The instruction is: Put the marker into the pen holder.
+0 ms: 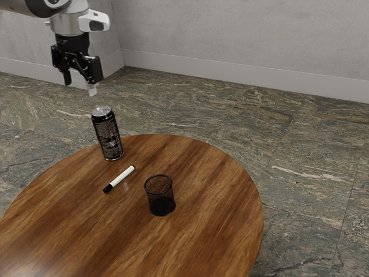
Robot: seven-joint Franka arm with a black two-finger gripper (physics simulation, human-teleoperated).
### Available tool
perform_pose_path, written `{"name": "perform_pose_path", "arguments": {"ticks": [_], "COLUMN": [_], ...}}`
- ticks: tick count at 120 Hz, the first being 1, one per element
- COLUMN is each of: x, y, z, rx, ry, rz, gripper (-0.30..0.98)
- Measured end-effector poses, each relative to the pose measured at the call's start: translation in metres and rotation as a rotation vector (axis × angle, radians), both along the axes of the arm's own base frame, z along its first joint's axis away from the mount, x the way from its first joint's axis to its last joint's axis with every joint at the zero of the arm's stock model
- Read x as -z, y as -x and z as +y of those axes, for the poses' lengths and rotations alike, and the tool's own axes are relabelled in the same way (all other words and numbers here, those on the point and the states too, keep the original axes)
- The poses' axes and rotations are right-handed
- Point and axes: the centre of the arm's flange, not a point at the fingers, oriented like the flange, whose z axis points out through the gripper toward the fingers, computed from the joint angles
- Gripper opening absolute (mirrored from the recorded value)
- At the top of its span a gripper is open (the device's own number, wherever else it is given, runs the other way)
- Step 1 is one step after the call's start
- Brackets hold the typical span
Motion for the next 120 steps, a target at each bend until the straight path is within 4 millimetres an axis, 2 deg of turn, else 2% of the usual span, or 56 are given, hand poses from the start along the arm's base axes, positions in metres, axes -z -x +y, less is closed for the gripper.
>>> {"name": "perform_pose_path", "arguments": {"ticks": [39, 44, 48, 52, 59, 64, 70, 74, 80, 86, 91, 99, 105, 120], "x": [0.0, 0.008, 0.029, 0.064, 0.149, 0.201, 0.249, 0.272, 0.294, 0.305, 0.314, 0.339, 0.356, 0.37], "y": [0.002, 0.002, 0.004, 0.006, 0.013, 0.021, 0.028, 0.028, 0.026, 0.025, 0.022, 0.012, -0.003, -0.034], "z": [0.009, 0.01, 0.01, 0.011, 0.012, 0.013, 0.015, 0.019, 0.035, 0.058, 0.069, 0.069, 0.067, 0.065], "rx": [-0.012, -0.012, -0.012, -0.01, -0.006, -0.006, -0.007, -0.015, -0.048, -0.095, -0.12, -0.131, -0.135, -0.124], "ry": [0.011, 0.016, 0.022, 0.029, 0.042, 0.048, 0.051, 0.053, 0.061, 0.067, 0.067, 0.068, 0.067, 0.065], "rz": [-0.006, 0.002, 0.034, 0.082, 0.182, 0.229, 0.258, 0.261, 0.248, 0.225, 0.207, 0.197, 0.186, 0.126], "gripper": [0.69, 0.69, 0.69, 0.69, 0.69, 0.69, 0.69, 0.69, 0.69, 0.69, 0.69, 0.69, 0.69, 0.69]}}
